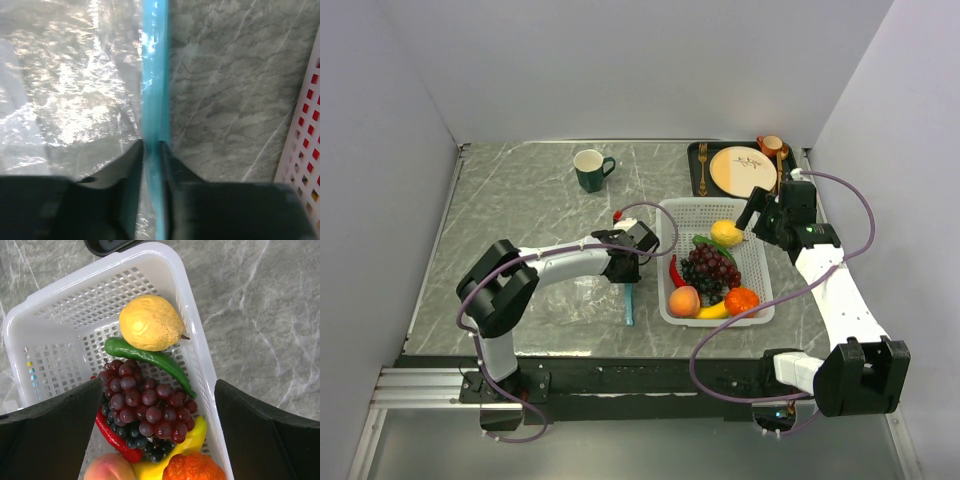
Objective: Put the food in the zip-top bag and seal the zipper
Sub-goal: Pick up the zipper food storage bag at the center of the board.
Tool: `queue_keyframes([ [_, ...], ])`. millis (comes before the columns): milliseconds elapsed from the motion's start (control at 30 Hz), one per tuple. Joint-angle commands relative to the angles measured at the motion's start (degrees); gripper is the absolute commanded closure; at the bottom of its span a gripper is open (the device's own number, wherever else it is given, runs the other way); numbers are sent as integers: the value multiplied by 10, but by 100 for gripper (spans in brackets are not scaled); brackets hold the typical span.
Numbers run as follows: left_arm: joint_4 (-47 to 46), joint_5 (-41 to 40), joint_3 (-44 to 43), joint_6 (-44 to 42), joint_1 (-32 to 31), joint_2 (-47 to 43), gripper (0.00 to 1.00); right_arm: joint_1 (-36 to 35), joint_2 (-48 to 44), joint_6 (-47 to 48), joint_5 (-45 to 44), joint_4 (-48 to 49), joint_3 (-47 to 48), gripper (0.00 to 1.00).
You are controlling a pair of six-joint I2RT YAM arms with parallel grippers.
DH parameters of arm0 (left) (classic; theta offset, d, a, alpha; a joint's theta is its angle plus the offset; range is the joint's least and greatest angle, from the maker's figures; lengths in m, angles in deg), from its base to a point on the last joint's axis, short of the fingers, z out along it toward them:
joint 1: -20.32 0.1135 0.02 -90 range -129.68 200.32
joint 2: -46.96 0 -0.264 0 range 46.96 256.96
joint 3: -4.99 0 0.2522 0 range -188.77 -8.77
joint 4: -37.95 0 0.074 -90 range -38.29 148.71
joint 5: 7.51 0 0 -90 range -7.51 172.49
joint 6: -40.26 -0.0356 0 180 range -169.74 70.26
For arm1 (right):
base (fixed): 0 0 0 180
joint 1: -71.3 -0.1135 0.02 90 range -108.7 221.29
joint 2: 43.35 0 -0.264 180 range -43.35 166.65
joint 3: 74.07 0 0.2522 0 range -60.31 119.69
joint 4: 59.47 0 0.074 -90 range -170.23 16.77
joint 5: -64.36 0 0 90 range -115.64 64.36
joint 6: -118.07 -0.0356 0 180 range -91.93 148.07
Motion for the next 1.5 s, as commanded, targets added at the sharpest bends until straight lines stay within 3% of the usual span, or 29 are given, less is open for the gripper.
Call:
queue_keyframes([
  [0,10,-20,-22,5,-3,-14,82,1,-14,-8,-4,8,0,0],
  [133,16,-24,-21,10,-2,-16,99,2,-17,-11,12,9,-3,0],
  [333,31,-36,-19,16,-3,-49,99,2,-38,-9,78,27,-16,0],
  [533,50,-60,-26,25,-3,-105,99,-5,-61,-50,261,109,-57,6],
  [633,53,-77,-24,31,-3,-136,99,-21,-59,-76,306,140,-71,25],
  [700,54,-85,-21,33,-3,-156,99,-48,-54,-85,314,150,-71,43],
  [733,54,-87,-19,33,-3,-162,99,-59,-47,-86,319,157,-69,46],
  [833,53,-96,-13,35,-3,-182,99,-112,-26,-91,326,169,-57,65],
  [867,52,-98,-10,36,-2,-187,99,-125,-19,-98,330,176,-55,78],
  [967,55,-103,-9,42,-3,-197,99,-174,11,-113,350,202,-43,91],
  [1100,54,-106,-5,44,-3,-210,99,-238,59,-131,353,230,-25,92],
  [1467,34,-92,7,32,-3,-235,99,-317,186,-161,382,301,36,91],
])
